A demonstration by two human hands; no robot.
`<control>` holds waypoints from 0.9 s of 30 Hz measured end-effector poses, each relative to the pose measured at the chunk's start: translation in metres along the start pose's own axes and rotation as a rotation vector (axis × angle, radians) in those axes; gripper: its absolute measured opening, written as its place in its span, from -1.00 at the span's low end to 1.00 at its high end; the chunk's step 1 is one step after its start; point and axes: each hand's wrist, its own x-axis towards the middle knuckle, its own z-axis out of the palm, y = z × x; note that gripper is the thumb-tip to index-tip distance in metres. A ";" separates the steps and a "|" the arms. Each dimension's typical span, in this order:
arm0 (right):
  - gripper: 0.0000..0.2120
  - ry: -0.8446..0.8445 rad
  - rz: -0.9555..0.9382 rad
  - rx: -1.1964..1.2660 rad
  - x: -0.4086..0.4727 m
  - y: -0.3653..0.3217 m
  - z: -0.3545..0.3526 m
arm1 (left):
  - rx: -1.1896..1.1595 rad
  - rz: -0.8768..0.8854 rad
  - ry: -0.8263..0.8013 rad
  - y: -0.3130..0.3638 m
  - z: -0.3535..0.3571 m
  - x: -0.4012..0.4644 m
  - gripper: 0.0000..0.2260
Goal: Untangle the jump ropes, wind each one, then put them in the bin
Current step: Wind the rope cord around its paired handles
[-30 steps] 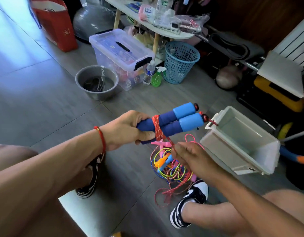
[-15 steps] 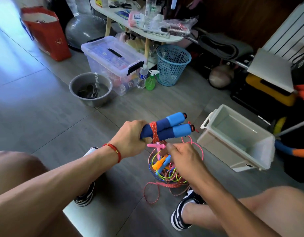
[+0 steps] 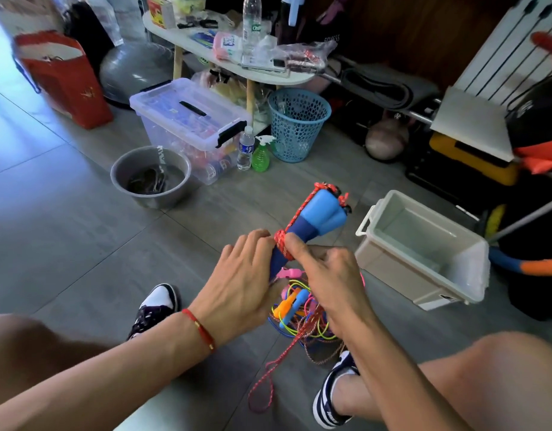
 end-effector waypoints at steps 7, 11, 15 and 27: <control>-0.71 -0.397 -0.162 -0.091 -0.005 0.005 -0.022 | -1.423 -0.618 -0.594 -0.010 -0.040 0.019 -0.53; -0.89 -0.381 -0.190 -0.155 -0.001 0.010 -0.016 | -1.416 -0.592 -0.566 -0.011 -0.047 0.022 -0.69; -0.70 -0.184 -0.178 -0.322 -0.005 0.017 -0.007 | -1.261 -0.632 -0.418 -0.015 -0.043 0.026 -0.70; -0.62 -0.145 -0.014 -0.627 -0.017 0.009 -0.001 | -1.054 -0.841 -0.168 -0.032 -0.035 0.033 -0.83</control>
